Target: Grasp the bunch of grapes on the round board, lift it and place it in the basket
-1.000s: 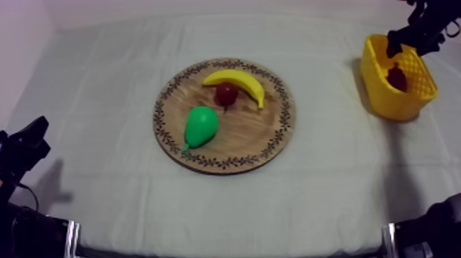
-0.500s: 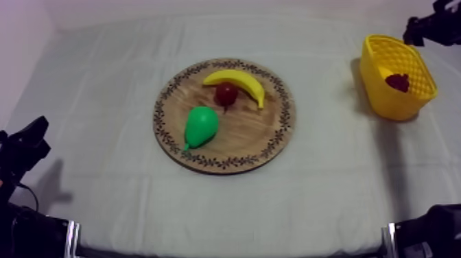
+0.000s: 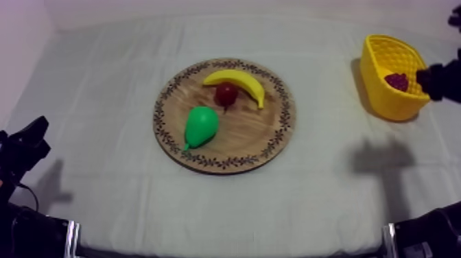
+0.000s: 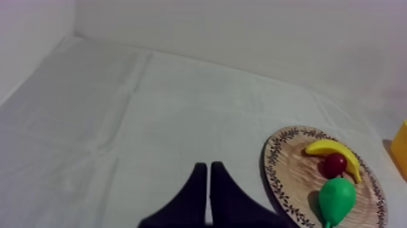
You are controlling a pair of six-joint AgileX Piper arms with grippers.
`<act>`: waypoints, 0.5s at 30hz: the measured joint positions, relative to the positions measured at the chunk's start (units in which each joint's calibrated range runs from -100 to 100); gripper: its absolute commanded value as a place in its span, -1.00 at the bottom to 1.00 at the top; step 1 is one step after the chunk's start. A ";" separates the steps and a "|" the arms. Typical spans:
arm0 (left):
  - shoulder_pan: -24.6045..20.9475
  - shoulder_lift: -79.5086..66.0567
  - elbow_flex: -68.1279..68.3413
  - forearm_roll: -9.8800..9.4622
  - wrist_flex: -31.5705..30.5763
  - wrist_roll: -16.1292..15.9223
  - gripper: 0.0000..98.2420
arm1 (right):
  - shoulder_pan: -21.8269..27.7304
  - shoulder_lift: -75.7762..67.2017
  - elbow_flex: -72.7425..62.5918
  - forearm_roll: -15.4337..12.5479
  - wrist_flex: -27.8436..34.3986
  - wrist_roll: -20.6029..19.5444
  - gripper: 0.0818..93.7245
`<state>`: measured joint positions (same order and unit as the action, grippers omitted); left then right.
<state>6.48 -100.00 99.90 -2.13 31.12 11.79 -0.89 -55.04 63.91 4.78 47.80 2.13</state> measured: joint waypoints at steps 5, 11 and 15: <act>0.00 0.00 0.00 0.00 0.00 0.00 -1.00 | -1.34 -11.75 10.90 1.10 -4.68 -0.88 -0.22; 0.00 0.00 0.00 0.00 0.00 0.00 -1.00 | -1.24 -23.75 23.24 1.88 -10.76 -1.79 -0.51; 0.00 0.00 0.00 0.00 0.00 0.00 -1.00 | -0.04 -30.49 29.56 0.70 -13.60 -1.02 -0.67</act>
<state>6.48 -100.00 99.90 -2.13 31.12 11.79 -0.93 -85.53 93.48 5.49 34.20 1.11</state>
